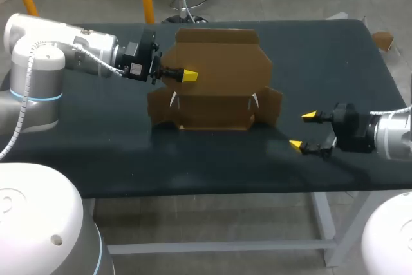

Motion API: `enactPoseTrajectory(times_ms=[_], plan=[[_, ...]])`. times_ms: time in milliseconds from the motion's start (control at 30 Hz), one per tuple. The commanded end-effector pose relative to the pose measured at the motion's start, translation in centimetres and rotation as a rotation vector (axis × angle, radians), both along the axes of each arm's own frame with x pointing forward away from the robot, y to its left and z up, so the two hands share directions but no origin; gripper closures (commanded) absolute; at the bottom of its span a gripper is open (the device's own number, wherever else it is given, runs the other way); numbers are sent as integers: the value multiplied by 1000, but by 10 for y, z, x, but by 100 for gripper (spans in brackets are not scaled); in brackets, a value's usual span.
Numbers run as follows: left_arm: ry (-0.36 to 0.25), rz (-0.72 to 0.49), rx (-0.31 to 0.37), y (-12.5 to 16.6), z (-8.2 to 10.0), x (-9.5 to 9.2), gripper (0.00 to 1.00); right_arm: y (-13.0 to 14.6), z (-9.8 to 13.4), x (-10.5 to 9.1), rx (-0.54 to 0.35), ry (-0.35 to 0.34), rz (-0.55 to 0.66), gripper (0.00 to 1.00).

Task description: Assemble the packaging by folding the flat box into shape, placing the metal phone stand inside, and closing the box properly

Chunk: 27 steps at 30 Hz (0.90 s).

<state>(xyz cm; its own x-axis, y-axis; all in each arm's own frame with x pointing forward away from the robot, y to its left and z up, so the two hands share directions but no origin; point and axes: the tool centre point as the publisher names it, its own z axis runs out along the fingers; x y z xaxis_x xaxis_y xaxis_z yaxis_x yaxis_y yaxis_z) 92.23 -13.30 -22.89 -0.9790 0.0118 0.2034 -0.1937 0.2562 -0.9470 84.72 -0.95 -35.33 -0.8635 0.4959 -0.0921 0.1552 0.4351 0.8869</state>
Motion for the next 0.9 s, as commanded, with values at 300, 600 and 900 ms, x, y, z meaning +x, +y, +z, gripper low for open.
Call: enactPoseTrajectory(times_ms=[300,600,900], plan=[[1,0,2,0,-2,-1,100,26,-21,45,45,-17,-32,0],[1,0,2,0,-2,-1,100,33,-23,74,57,-24,-58,2],[1,0,2,0,-2,-1,100,43,-24,93,84,-26,-62,46]])
